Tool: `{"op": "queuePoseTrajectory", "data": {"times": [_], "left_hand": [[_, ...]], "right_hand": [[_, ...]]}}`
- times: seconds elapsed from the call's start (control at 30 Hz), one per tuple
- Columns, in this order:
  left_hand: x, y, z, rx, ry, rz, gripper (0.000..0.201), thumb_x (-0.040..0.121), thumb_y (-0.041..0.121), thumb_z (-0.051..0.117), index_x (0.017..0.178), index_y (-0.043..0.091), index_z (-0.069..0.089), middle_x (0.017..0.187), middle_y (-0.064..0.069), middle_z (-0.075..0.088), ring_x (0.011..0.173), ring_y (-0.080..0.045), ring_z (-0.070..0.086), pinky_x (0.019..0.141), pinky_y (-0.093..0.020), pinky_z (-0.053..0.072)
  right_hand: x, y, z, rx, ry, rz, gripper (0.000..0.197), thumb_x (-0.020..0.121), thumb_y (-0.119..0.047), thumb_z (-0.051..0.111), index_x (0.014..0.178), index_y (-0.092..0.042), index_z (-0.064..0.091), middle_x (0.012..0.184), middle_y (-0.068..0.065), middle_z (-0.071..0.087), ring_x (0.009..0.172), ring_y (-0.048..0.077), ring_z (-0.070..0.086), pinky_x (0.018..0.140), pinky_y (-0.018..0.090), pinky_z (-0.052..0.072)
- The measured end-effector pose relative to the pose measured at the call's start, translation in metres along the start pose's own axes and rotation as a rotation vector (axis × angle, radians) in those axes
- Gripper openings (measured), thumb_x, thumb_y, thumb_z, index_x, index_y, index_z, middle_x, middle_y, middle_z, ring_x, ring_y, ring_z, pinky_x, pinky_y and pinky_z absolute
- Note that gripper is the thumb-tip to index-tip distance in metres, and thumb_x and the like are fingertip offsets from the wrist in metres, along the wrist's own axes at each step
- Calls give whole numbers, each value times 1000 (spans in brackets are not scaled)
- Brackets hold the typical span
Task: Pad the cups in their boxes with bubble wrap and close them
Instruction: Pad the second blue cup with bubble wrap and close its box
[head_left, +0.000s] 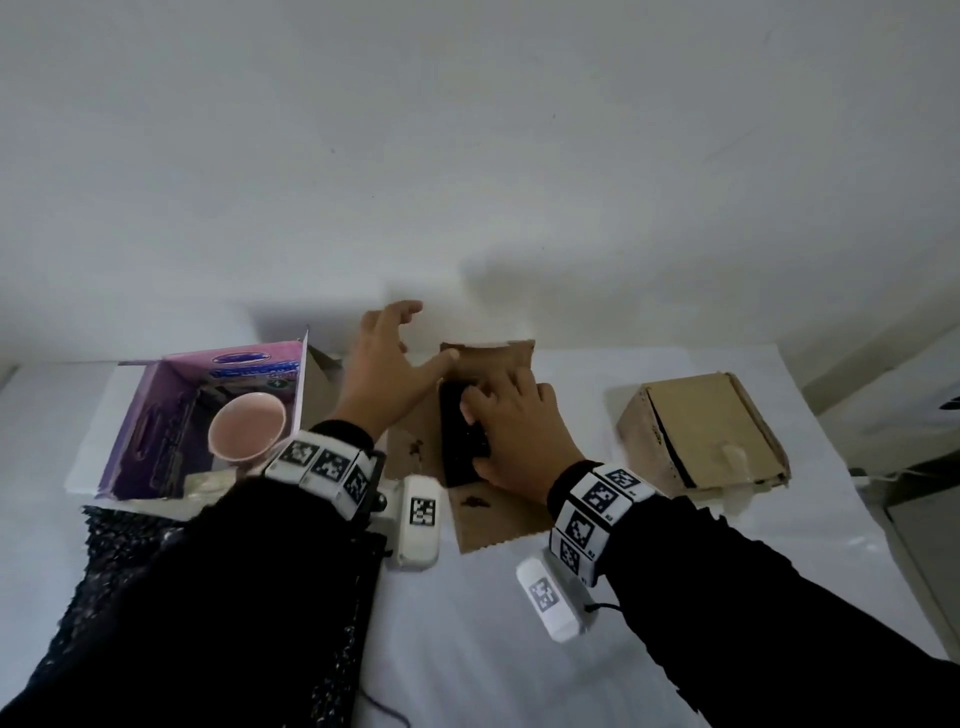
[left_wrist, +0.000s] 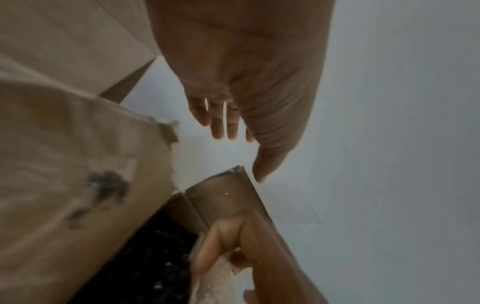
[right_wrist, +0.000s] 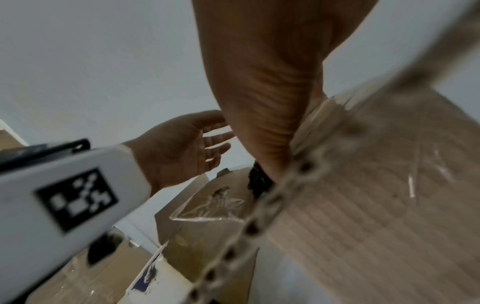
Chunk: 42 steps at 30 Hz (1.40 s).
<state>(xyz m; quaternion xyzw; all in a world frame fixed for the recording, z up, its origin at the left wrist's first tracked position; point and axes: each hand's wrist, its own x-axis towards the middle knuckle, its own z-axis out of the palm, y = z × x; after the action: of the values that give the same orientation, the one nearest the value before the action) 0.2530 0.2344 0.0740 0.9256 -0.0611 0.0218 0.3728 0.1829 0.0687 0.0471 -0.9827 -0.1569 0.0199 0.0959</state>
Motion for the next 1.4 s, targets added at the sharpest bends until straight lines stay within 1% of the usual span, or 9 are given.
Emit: {"op": "queuePoseTrajectory", "data": {"times": [0.1,0.27,0.43,0.67,0.77,1.03,1.13,1.27,1.4], "left_hand": [[-25,-23,-9,144,-13,-101,70,77,54,71,132,21,44,131,-8,43,115,-27,49,96,-39,44],[-58,-40,-13,-15,-49,-156,56,74,50,76,113,20,49,90,11,60,87,-14,63,71,-28,46],[-77,-34,-9,-109,-6,-26,56,74,45,79,118,25,50,94,14,61,74,-2,64,64,-23,52],[-95,-26,12,-122,39,250,55,84,58,59,127,24,49,122,12,50,107,-7,54,87,-24,48],[-102,-13,23,-148,-25,335,50,92,53,50,128,18,49,124,6,51,114,-12,52,93,-30,47],[-95,-6,31,252,-452,443,97,67,90,41,147,39,24,150,13,38,136,-13,31,110,-36,30],[-78,-5,30,320,-446,529,71,80,78,37,134,36,53,138,12,55,128,-11,46,108,-31,35],[-56,-7,26,231,-402,295,42,86,60,57,118,34,64,107,9,70,96,-13,64,83,-29,50],[-51,-12,44,365,-149,154,55,71,56,73,114,27,56,112,5,54,104,-18,49,86,-33,43]], "right_hand": [[1,-5,1,-147,-78,-137,13,77,-28,61,89,-29,63,108,-7,59,115,28,43,97,50,26],[5,2,-4,-61,-299,-150,36,87,-48,40,76,-28,67,87,-13,62,109,16,48,106,57,7],[8,-5,-18,-145,-406,-166,30,91,-39,44,105,-34,71,129,-8,45,121,20,39,105,54,10],[12,15,-27,226,-5,-163,32,87,-28,54,118,-27,63,116,-4,62,105,20,54,86,36,44],[18,27,-32,343,106,-115,29,87,-20,53,114,-27,63,108,-4,57,97,15,54,80,32,46],[32,41,-38,517,8,0,40,93,-5,43,125,-21,60,129,-1,62,115,11,59,97,28,47],[34,42,-40,523,-13,6,44,93,-4,42,131,-20,55,134,0,57,120,10,56,96,20,42],[36,51,-39,475,-11,-16,42,88,-7,51,126,-23,58,126,0,60,113,14,59,91,30,48],[33,60,-41,456,105,-30,23,83,-16,63,104,-25,64,107,-6,62,95,12,60,84,34,51]]}}
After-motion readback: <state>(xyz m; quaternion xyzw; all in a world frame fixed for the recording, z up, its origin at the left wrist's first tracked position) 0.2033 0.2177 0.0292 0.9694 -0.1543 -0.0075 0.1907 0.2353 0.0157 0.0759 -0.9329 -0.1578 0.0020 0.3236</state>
